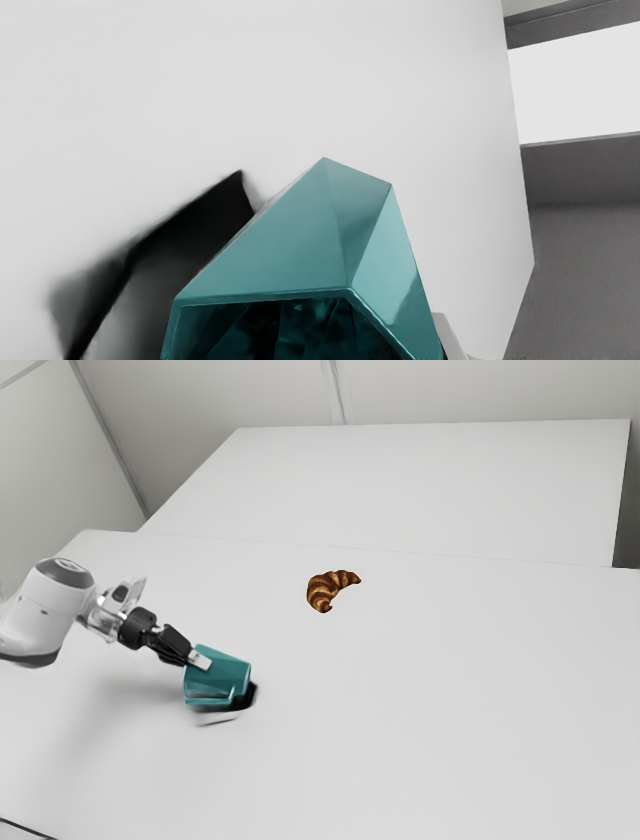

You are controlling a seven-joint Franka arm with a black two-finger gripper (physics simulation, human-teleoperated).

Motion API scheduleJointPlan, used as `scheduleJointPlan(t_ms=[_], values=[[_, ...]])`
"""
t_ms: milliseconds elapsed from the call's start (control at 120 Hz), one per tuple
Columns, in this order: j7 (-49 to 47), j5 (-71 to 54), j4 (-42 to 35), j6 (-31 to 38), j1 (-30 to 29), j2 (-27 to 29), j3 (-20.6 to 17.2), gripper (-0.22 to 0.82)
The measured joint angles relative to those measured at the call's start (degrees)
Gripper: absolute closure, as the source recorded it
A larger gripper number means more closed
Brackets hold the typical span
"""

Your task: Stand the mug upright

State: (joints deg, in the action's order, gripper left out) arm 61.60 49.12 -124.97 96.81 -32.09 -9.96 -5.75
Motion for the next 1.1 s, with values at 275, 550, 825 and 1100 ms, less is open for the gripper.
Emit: scheduleJointPlan(t_ms=[275, 550, 825, 1100], values=[[-0.50, -8.21, -0.06, 9.66, 0.28, 9.26, -9.96, 0.78], [-12.30, -31.26, -1.15, 22.43, 1.56, 13.28, -23.97, 0.78], [-26.21, -42.25, -2.40, 27.78, 1.10, 14.25, -28.98, 0.78], [-36.95, -44.28, -6.34, 29.63, 0.96, 16.30, -30.33, 0.78]])
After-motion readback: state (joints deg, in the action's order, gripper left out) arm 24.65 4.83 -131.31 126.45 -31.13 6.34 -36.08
